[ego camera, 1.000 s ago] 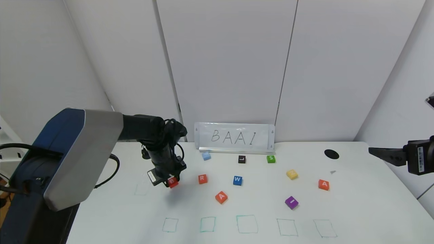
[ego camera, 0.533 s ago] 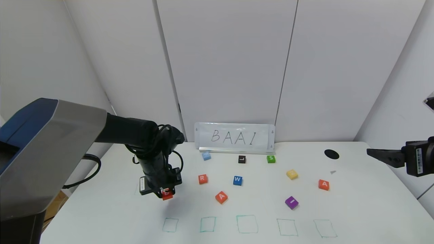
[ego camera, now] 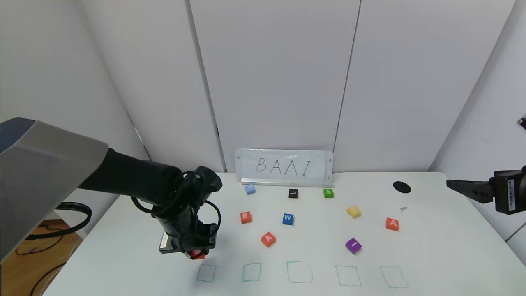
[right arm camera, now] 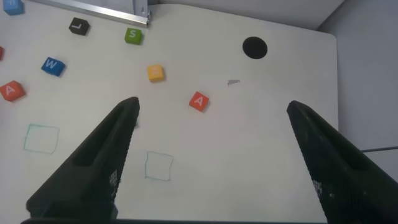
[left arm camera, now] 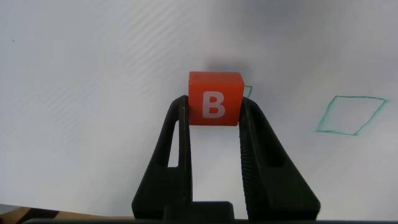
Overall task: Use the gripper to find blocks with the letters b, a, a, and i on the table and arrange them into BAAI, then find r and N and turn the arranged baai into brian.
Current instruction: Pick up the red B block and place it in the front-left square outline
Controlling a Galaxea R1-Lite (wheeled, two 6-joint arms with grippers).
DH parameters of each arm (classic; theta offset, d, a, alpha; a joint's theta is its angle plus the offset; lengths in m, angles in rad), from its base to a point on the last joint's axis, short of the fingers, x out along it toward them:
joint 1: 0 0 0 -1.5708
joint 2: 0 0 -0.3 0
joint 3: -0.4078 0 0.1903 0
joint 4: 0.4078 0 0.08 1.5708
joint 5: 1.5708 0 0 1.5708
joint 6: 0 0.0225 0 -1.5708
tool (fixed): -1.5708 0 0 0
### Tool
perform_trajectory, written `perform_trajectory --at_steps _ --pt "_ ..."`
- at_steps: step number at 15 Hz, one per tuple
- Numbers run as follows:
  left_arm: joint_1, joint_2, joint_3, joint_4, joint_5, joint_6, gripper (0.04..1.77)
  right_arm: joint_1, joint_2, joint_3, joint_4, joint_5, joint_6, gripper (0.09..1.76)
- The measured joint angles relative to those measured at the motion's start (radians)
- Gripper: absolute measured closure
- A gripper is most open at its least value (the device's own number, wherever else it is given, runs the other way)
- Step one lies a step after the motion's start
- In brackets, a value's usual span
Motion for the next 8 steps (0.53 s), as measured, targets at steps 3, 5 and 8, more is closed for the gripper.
perform_trajectory --at_steps 3,5,8 --pt "-0.003 -0.024 0.119 -0.168 0.002 0.074 1.31 0.001 -0.001 0.001 0.0 0.0 0.0 0.14" --pt "-0.003 -0.039 0.188 -0.257 0.002 0.105 1.31 0.001 0.0 0.001 0.0 0.0 0.0 0.14" --pt "-0.013 -0.047 0.221 -0.251 0.004 0.101 1.31 0.007 0.002 0.002 0.0 0.0 0.0 0.14"
